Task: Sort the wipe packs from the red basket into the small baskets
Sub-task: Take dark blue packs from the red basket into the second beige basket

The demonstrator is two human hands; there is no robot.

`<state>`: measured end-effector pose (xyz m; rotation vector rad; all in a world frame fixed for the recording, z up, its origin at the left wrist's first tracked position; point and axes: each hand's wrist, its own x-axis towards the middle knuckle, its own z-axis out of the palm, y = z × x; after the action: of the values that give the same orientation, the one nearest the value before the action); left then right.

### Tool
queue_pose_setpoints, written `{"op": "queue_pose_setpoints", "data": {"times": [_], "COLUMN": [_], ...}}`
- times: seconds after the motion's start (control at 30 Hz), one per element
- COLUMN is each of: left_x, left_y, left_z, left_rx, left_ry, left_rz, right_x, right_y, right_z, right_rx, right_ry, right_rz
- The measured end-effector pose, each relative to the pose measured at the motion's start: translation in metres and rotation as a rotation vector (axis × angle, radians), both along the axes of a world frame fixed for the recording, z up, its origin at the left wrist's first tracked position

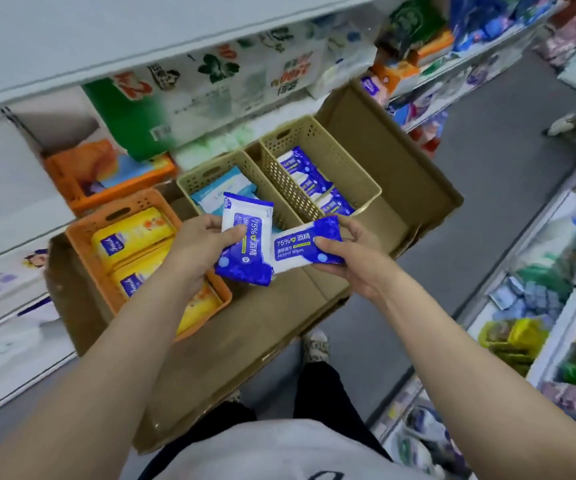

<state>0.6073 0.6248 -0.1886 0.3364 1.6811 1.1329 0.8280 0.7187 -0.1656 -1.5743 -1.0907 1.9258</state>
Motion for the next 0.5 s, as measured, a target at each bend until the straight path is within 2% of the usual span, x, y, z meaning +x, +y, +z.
{"op": "queue_pose_setpoints", "data": {"times": [0.1, 0.27, 0.5], "left_x": [0.005, 0.034, 0.091], "left_y": [0.013, 0.064, 0.153], "left_z": [-0.005, -0.006, -0.003], "left_rx": [0.043, 0.073, 0.087], "left_ry": [0.014, 0.048, 0.021], "left_rz": [0.131, 0.258, 0.641], "right_x": [-0.011, -0.019, -0.014], "right_y": [0.042, 0.12, 0.247], "right_z": [-0.013, -0.037, -0.043], "right_rx": [-0.004, -0.03, 0.079], "right_ry": [0.005, -0.104, -0.073], "right_rz": [0.144, 0.319, 0.538]}}
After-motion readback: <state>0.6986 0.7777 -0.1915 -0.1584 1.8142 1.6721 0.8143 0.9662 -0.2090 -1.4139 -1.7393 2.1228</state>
